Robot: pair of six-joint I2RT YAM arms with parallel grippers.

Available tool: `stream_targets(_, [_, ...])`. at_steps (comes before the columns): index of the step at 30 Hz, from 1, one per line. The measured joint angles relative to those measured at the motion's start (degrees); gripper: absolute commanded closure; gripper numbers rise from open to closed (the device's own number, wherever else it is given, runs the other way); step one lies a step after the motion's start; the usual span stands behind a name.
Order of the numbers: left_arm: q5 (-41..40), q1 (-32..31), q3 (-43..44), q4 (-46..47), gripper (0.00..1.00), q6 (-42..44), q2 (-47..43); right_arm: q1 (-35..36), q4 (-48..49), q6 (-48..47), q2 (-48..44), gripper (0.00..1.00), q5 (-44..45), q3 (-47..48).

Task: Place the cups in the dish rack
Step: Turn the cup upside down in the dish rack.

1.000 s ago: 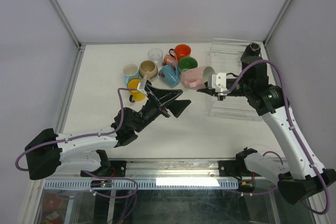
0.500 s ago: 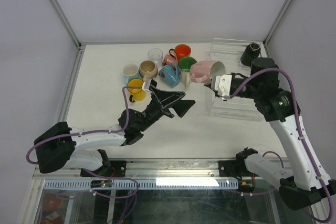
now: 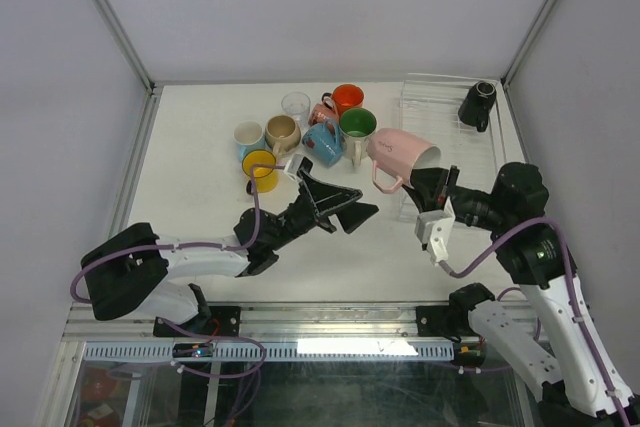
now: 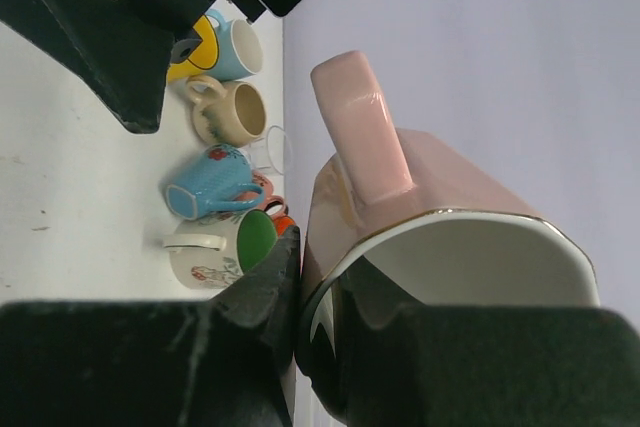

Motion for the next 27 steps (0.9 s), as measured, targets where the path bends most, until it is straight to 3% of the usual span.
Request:
stream_targets(8, [5.1, 0.0, 1.1, 0.2, 0.18, 0.7, 1.2, 0.0, 5.6, -8.8, -5.7, 1.00, -0.8, -8.5])
stream_targets(11, [6.1, 0.0, 2.1, 0.3, 0.29, 1.0, 1.7, 0.0, 6.9, -12.3, -7.1, 1.00, -1.7, -10.8])
stream_targets(17, [8.9, 0.0, 5.0, 0.2, 0.33, 2.8, 6.2, 0.0, 8.7, -18.0, -9.6, 1.00, -3.9, -14.3])
stream_targets(27, [12.7, 0.0, 8.1, -1.9, 0.50, 8.5, 7.2, 0.0, 8.5, -24.8, -14.3, 1.00, -6.1, -18.7])
